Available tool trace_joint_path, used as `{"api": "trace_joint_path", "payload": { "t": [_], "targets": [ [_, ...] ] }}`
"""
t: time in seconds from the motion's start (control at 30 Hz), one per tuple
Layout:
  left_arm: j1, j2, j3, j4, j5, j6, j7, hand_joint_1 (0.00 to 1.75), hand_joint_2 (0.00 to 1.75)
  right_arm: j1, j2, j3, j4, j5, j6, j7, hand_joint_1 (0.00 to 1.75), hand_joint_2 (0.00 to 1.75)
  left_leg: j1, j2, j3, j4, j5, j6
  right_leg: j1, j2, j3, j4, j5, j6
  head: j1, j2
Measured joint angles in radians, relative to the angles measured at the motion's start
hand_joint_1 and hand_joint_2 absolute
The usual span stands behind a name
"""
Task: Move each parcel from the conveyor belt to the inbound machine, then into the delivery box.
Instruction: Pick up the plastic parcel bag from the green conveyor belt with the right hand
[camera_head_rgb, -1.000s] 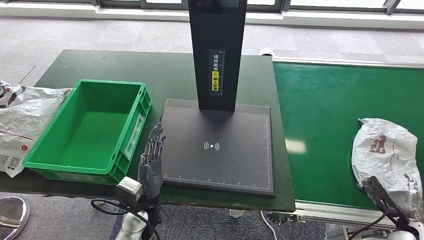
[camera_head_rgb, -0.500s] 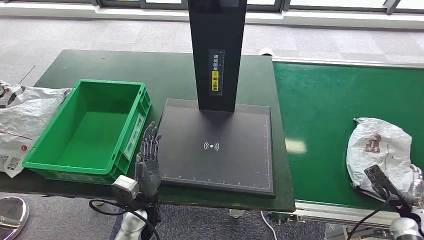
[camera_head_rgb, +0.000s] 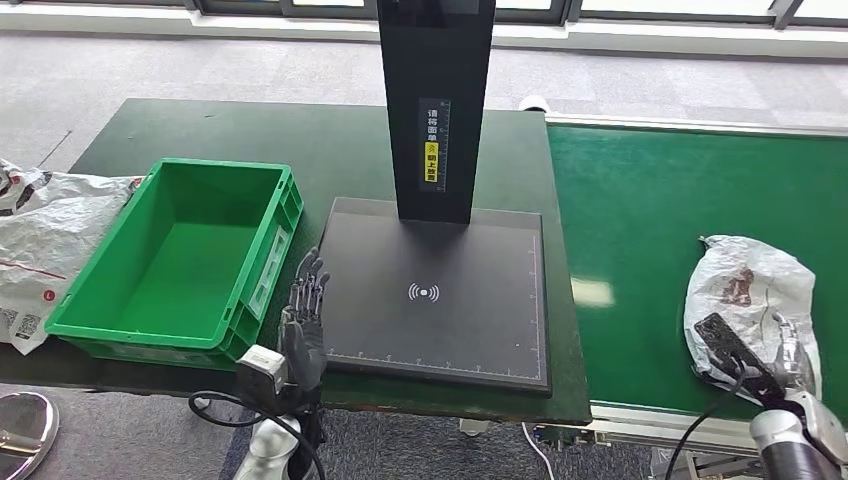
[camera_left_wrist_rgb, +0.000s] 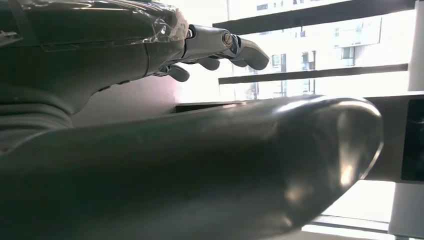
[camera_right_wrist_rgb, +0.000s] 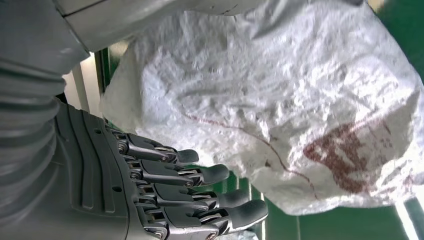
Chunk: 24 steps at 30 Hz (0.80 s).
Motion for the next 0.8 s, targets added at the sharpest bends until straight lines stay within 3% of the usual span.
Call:
{"api": "trace_joint_path", "payload": {
  "t": [0.33, 0.47, 0.8],
  "targets": [
    [-0.015, -0.001, 0.003, 0.047, -0.020, -0.003, 0.015, 0.00, 0.00, 0.011, 0.019, 0.039, 0.044, 0.069, 0.202, 0.128, 0.03, 1.75, 0.000, -0.001, 0.001, 0.000, 0.000, 0.000, 0.000, -0.001, 0.000, 0.000, 0.000, 0.000, 0.000, 0.000],
    [-0.033, -0.001, 0.003, 0.072, -0.023, -0.008, 0.027, 0.00, 0.00, 0.025, 0.014, 0.061, 0.047, 0.109, 0.243, 0.186, 1.75, 1.75, 0.000, -0.002, 0.002, 0.000, 0.000, 0.000, 0.000, -0.002, 0.002, 0.000, 0.000, 0.001, 0.000, 0.000],
    [-0.048, -0.001, 0.003, 0.129, -0.024, -0.003, 0.035, 0.00, 0.00, 0.027, -0.015, 0.114, 0.047, 0.157, 0.254, 0.218, 1.75, 1.75, 0.000, -0.003, 0.007, 0.001, -0.001, 0.001, 0.001, -0.004, 0.009, -0.003, -0.001, 0.002, 0.000, 0.000]
  ]
}}
